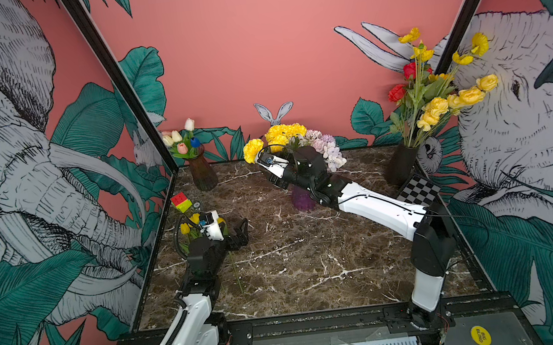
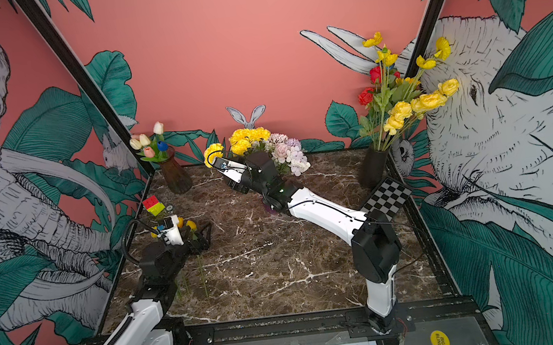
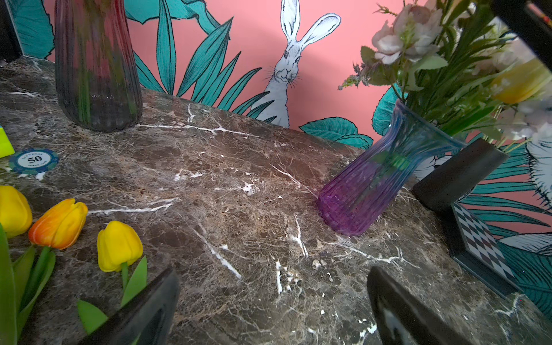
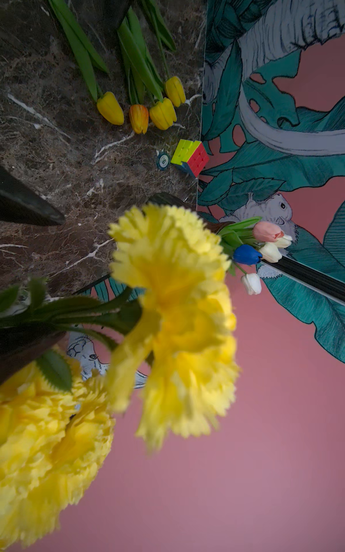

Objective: Pick out yellow flowers from the vase
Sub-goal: Pick up the flower from the vase.

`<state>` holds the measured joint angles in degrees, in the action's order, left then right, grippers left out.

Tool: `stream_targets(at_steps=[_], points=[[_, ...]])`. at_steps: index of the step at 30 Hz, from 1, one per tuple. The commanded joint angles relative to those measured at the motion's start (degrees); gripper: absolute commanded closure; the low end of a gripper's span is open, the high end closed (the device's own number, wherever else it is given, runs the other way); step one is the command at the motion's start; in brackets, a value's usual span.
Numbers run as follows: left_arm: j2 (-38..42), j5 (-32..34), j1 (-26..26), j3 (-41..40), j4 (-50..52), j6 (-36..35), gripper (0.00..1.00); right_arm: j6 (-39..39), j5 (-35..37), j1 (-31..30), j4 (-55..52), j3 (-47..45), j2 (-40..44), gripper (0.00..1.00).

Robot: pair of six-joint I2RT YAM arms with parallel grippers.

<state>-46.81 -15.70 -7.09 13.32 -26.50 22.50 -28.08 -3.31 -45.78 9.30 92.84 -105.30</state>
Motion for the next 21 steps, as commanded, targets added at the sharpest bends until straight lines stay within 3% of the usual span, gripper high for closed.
stream_targets(at_steps=[1, 14, 21], points=[[0.6, -0.9, -0.3, 0.0, -0.5, 0.2, 0.01, -1.4, 3.9, -0.2, 4.2, 1.8, -1.1, 0.48], [0.8, -0.9, -0.3, -0.1, -0.5, 0.0, 0.01, -0.1, 9.0, -0.2, 10.4, 5.2, -5.0, 0.64], [0.6, -1.0, -0.4, 0.0, -0.7, 0.2, 0.01, 0.4, 10.9, -0.2, 10.3, 10.0, -8.6, 0.63]])
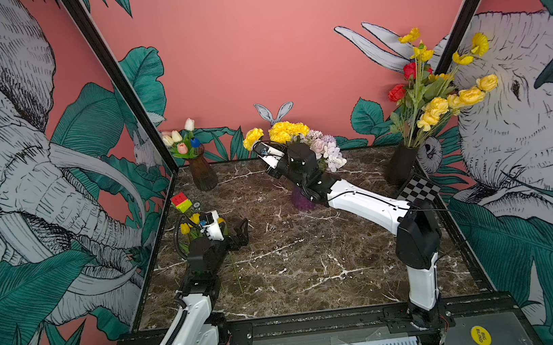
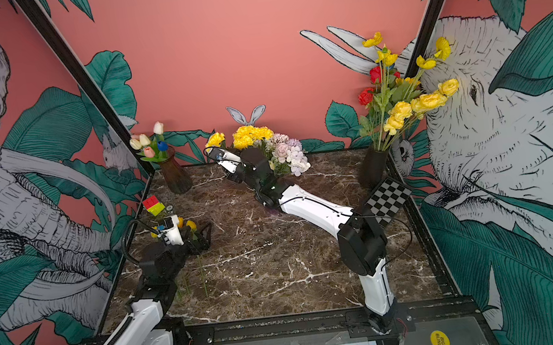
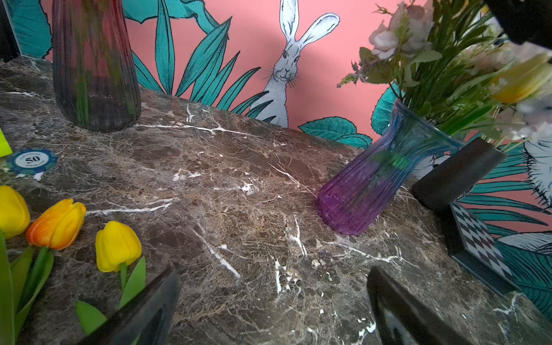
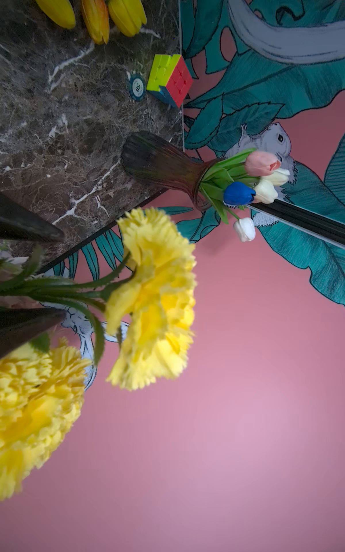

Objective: Pick out yellow flowers from the vase
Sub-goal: Pick up the flower from the vase.

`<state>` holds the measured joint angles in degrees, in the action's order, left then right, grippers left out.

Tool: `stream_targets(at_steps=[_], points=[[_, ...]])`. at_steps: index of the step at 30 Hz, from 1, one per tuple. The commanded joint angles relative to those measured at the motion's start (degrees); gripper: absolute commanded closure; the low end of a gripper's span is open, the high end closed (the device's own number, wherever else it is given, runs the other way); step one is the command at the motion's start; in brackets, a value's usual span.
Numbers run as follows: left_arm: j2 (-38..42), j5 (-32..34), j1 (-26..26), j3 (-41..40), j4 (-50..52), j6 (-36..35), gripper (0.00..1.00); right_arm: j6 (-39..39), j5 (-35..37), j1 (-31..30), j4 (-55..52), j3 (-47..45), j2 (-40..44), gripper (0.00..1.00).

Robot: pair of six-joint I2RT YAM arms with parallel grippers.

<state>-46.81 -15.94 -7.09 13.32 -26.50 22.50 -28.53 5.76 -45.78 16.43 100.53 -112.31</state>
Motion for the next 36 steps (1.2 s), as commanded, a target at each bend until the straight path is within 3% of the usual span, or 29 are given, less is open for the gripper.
stream_targets(at_steps=[1, 13, 18, 23, 28, 36], points=[[0.7, -0.8, -0.4, 0.0, -0.7, 0.2, 0.01, 0.9, 2.1, -0.2, 3.0, 3.1, -2.3, 0.63], [0.9, -0.8, -0.4, 0.0, -0.5, 0.1, 0.01, 0.5, 4.5, -0.2, -0.7, 11.4, -8.5, 0.61], [1.2, -0.7, -0.4, 0.0, -0.3, -0.1, 0.01, 0.9, 3.0, -0.5, 0.7, 9.4, -6.4, 0.49], [0.7, -0.8, -0.4, 0.0, -0.7, 0.1, 0.01, -1.1, 3.8, -0.7, -2.6, 11.8, -6.6, 0.47], [1.3, -0.9, -0.4, 0.0, -0.4, 0.1, 0.01, -7.1, 7.8, -0.6, -1.8, 15.1, -11.5, 0.52], [2.2, -0.7, -0.4, 0.0, 0.2, 0.0, 0.01, -5.2, 8.6, -0.6, -0.1, 18.5, -13.3, 0.71]])
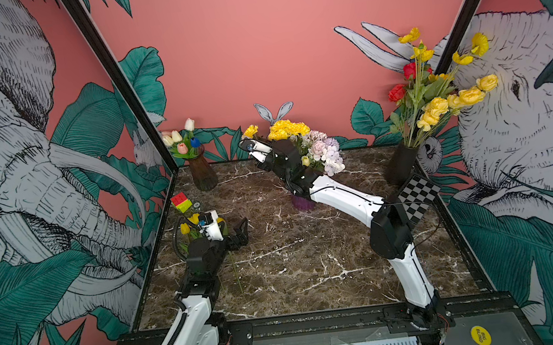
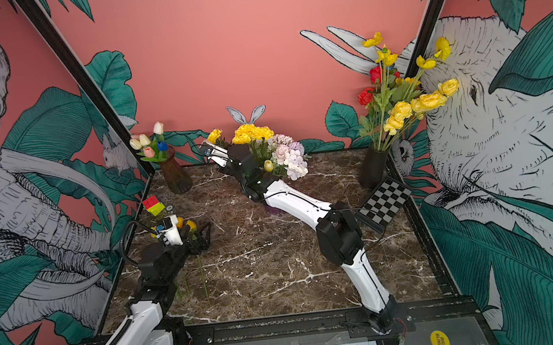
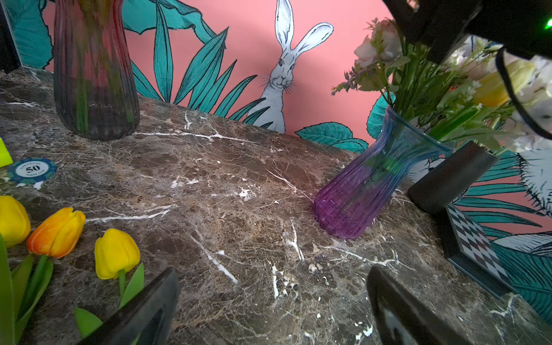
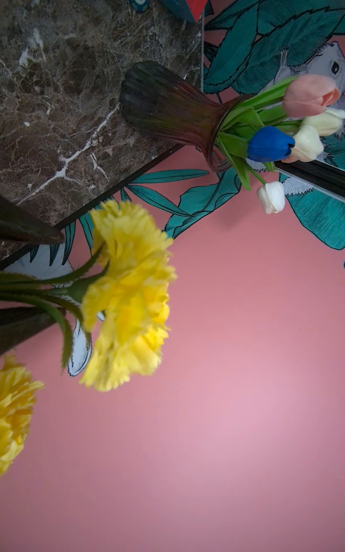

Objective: Pick out yellow flowers from the vase
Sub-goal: Pick up the flower from the vase.

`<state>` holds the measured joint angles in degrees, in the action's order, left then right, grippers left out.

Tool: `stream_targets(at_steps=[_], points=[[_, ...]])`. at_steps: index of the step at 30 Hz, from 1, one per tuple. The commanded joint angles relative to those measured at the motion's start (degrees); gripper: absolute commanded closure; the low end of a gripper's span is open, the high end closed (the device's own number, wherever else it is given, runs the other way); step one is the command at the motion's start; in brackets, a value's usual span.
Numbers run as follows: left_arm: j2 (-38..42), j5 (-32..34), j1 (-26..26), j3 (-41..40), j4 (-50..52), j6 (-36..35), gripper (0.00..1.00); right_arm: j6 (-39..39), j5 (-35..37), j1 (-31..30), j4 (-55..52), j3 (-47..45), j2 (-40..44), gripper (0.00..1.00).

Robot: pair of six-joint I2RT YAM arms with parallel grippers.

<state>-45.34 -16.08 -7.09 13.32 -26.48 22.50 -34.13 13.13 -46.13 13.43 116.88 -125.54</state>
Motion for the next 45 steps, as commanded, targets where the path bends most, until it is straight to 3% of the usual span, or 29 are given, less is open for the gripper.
stream_targets(at_steps=[1, 5, 30, 34, 38, 45], points=[[0.6, -0.6, -0.3, 0.0, 0.0, 0.0, 0.01, 0.9, 1.0, -0.3, 2.9, 2.4, 0.2, 0.73], [0.4, -0.9, -0.4, 0.0, -0.1, 0.1, 0.01, 3.7, 0.8, -0.2, 3.8, 2.0, 2.1, 0.78], [-0.5, -2.7, -0.8, 1.0, -1.2, 0.6, 0.01, 26.5, -5.1, 1.2, 8.6, -6.9, 16.9, 0.81], [-2.1, -3.3, -3.4, 5.1, 1.0, -0.3, 0.01, 29.0, -6.7, 1.5, 8.5, -7.8, 19.2, 0.82], [-2.4, 2.2, -10.0, 10.5, 4.8, -4.7, 0.01, 30.3, -7.3, 1.5, 8.9, -9.6, 21.6, 0.83], [-13.7, 1.5, -14.1, 20.2, -2.0, -8.0, 0.05, 32.7, -8.2, 1.6, 8.9, -13.0, 25.9, 0.83]])
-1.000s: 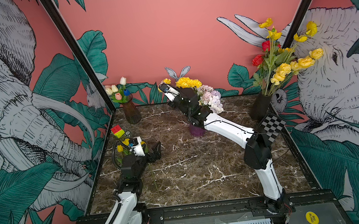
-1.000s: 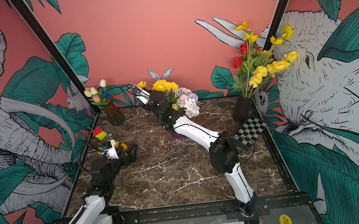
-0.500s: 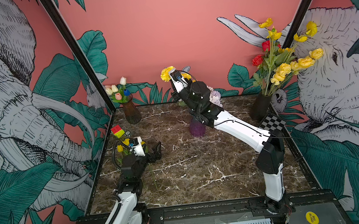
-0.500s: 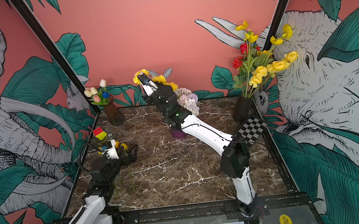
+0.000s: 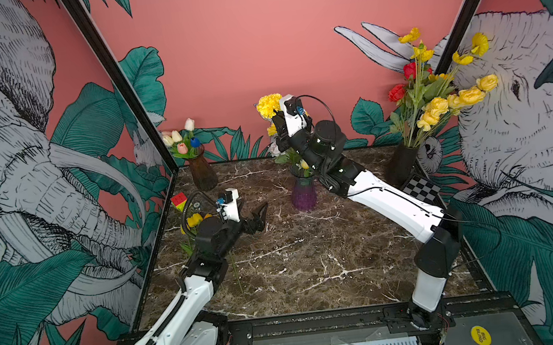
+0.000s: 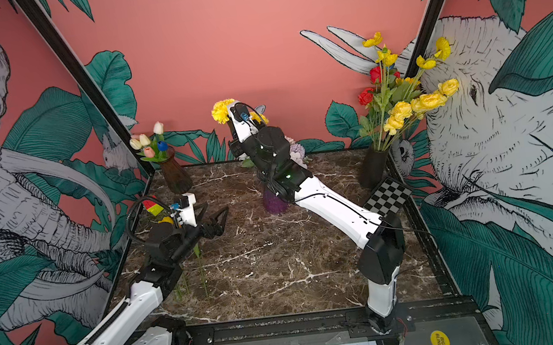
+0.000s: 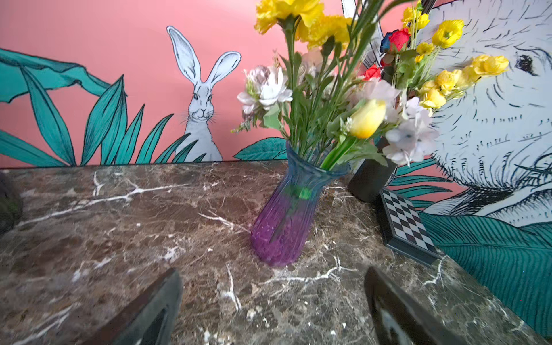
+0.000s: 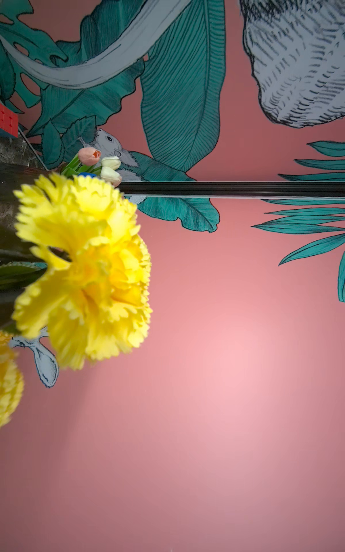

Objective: Pick out yellow flowers from the vase
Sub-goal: Pick up the flower from the vase.

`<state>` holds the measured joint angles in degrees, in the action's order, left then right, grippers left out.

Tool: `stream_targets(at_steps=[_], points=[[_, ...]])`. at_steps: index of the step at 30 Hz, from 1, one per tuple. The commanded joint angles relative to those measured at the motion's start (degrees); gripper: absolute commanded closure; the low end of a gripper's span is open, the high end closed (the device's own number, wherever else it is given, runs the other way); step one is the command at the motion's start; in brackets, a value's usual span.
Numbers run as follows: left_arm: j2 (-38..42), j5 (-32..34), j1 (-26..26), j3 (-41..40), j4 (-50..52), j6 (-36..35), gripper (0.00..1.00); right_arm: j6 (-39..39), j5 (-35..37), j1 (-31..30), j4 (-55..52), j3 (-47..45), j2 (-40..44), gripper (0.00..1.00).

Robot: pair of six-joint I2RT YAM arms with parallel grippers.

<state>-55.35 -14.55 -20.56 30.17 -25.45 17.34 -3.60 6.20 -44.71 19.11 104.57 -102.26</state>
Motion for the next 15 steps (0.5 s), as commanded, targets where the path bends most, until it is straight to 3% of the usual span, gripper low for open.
stream_targets(at_steps=[1, 8, 15], points=[[-6.2, -1.1, -0.9, 5.6, -3.6, -4.0, 0.06, 2.5, -1.5, 0.2, 3.1, -1.1, 3.1, 0.83], [-20.9, -9.8, -1.5, 17.7, -13.0, -8.2, 0.21, 3.3, -2.3, 0.5, 2.8, -1.9, 5.2, 0.83], [-29.0, -13.8, -2.6, 25.7, -14.6, -11.7, 0.26, 3.6, -3.7, 1.1, 1.1, 0.8, 4.9, 0.83]])
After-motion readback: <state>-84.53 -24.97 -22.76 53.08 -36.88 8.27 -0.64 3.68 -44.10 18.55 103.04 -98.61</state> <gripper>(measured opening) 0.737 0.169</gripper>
